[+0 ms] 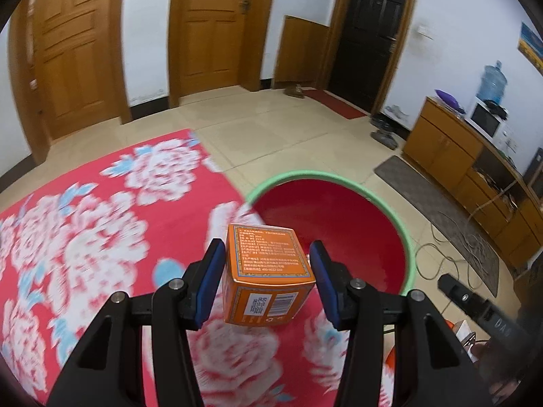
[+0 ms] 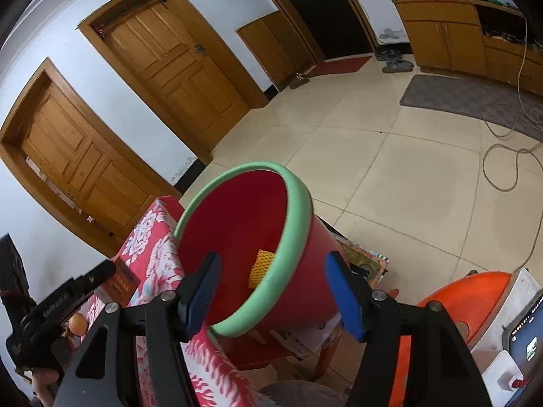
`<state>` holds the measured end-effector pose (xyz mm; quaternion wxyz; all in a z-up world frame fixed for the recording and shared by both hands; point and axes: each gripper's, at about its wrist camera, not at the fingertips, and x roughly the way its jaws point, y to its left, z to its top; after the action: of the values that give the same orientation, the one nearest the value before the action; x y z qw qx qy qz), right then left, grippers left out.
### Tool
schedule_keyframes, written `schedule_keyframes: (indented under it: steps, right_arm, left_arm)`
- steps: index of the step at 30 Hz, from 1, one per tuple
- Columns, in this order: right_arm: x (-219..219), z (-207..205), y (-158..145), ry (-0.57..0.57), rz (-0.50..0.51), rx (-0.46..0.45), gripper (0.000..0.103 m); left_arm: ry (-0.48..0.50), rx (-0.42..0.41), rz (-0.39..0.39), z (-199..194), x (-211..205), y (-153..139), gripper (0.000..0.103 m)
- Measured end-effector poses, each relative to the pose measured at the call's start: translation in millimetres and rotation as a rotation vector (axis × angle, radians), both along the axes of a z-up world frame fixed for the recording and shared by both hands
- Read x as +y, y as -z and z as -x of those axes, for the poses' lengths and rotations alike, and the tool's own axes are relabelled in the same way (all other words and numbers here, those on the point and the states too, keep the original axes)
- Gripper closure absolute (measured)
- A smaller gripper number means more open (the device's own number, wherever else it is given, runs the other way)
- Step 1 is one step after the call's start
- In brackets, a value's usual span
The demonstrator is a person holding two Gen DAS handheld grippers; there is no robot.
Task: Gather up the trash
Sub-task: 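Carry the orange box over the red bin and open the left tool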
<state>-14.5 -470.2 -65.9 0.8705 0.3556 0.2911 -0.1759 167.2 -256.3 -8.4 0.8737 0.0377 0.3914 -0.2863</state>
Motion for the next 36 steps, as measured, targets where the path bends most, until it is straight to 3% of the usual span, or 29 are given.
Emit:
schedule_keyframes:
  steps: [5,8,17,26,28,29,36]
  right_arm:
    - [-6.6,2.6,9.0,0.012,-0.021,0.009,0.036]
    - [-8.4,5.4,12.2,0.016,-0.030,0.012,0.036]
    - [-5.8,11.1,8.7,0.007,-0.023,0.005,0.036]
    - [0.6,11.7,4.5,-0.013,-0.019,-0.001,0.035]
    - [0.0,11.0,4.8,-0.017,-0.021,0.000,0.035]
    - [-0.3,11.0,4.8,-0.018,-0.021,0.000,0.035]
    - [-1.4,8.3,7.3,-0.012,-0.028,0.008,0.035]
  left_arm:
    - [0.044,0.008,-0.011,-2.9,-27.9,5.4,0.050]
    - [0.049,0.005,-0.022,-3.6,-36.6,7.1,0.042]
    - [0.022,-0.001,-0.008,2.5,-27.3,3.3,0.040]
    - [0.000,0.043,-0.058,6.7,-24.0,24.9,0.040]
    - [0.001,0.053,-0.070,4.7,-26.1,30.5,0.047]
    - [0.005,0.059,-0.067,4.3,-26.4,32.4,0.056]
    - [0.028,0.051,-0.034,-3.0,-41.6,31.4,0.057]
